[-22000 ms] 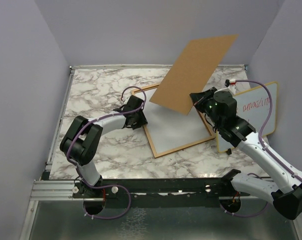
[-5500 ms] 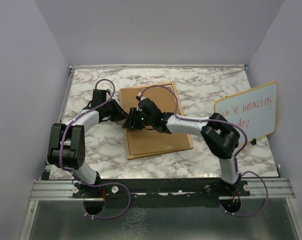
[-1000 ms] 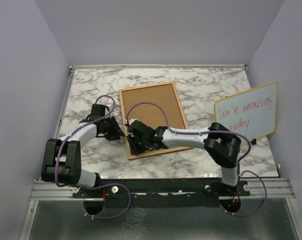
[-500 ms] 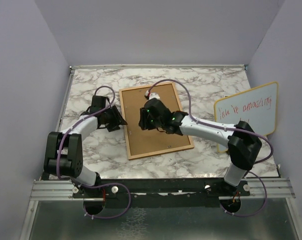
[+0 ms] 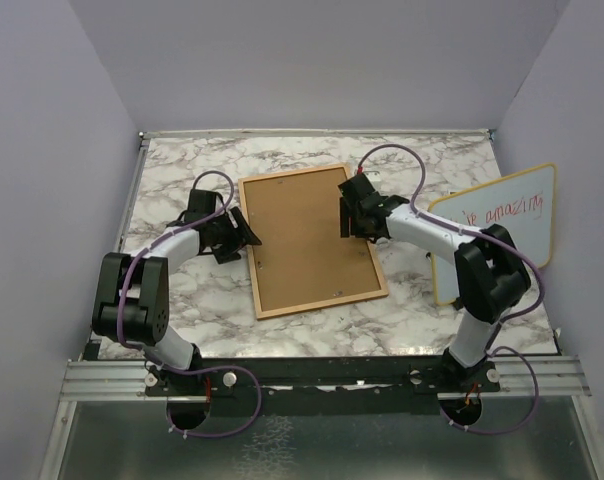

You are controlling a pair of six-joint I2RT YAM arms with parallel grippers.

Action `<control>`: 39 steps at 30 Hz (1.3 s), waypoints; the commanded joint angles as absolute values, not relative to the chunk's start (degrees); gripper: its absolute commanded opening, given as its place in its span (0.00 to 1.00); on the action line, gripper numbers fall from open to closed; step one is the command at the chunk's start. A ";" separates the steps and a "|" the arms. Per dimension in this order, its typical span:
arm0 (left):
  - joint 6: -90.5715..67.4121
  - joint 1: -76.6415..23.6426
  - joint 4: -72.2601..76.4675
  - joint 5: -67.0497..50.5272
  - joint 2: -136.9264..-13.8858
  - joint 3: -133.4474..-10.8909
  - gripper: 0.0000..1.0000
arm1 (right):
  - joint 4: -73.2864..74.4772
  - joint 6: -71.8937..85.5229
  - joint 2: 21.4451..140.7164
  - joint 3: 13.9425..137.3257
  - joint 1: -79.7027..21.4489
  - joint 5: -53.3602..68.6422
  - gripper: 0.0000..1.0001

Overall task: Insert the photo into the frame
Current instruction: Move the photo frame to the center of the board.

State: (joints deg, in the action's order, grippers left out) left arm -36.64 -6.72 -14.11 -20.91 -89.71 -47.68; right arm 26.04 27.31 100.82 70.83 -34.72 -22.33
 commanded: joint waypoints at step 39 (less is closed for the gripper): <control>-40.65 -16.26 -18.99 -10.55 -76.41 -37.84 0.59 | 22.52 23.52 91.78 56.16 -31.21 10.09 0.66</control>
